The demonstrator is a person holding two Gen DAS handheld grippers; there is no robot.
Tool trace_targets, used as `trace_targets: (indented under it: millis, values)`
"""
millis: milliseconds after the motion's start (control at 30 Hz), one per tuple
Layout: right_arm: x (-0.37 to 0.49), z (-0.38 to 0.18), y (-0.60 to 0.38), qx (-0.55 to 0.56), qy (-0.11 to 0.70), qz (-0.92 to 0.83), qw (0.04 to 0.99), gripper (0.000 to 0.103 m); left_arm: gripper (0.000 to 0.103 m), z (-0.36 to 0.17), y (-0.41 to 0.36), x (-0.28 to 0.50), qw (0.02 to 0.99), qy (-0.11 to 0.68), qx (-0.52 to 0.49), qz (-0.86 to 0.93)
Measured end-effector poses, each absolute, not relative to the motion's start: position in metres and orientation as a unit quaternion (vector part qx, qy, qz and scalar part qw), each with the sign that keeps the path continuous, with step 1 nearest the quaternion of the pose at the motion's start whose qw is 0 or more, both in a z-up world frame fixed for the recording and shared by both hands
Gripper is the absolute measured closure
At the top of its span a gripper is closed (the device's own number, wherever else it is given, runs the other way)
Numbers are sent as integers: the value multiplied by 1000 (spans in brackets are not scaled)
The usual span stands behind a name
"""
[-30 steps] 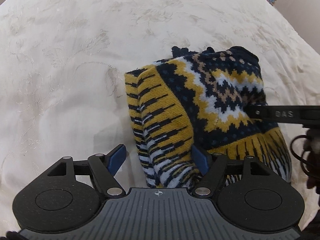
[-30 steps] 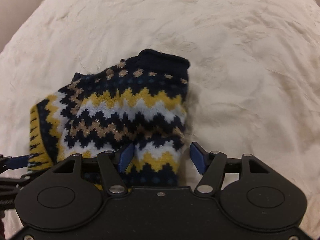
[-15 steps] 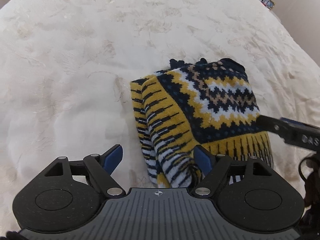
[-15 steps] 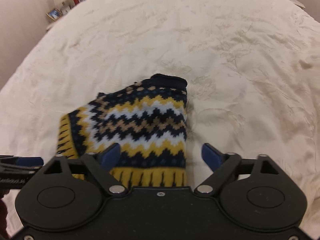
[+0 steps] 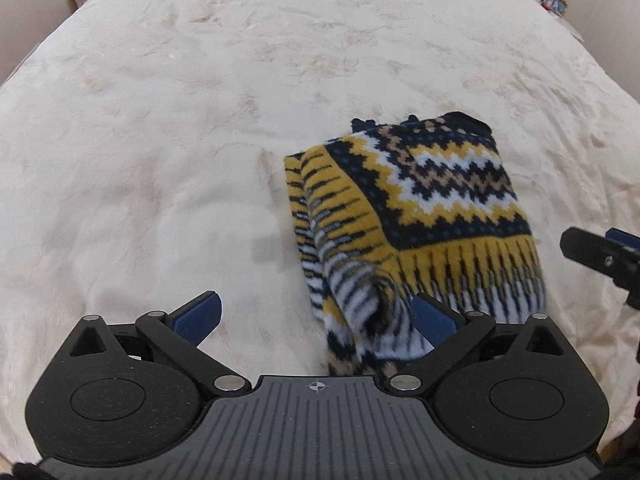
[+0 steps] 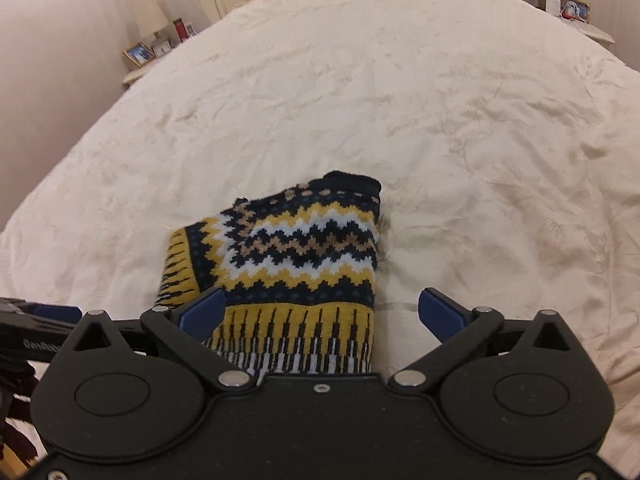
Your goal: Fold small clothes
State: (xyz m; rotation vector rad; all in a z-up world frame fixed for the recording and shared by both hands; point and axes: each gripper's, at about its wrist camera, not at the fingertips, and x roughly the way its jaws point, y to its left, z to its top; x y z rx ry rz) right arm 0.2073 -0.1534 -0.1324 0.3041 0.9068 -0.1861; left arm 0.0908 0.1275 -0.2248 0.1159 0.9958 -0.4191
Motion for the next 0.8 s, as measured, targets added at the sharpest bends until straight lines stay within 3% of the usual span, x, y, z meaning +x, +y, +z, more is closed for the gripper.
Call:
trace_targets:
  millis: [800]
  values:
    - [126,-81,-155,128,405,-46,904,1,1,-180,97,-23,902,399,98,-130]
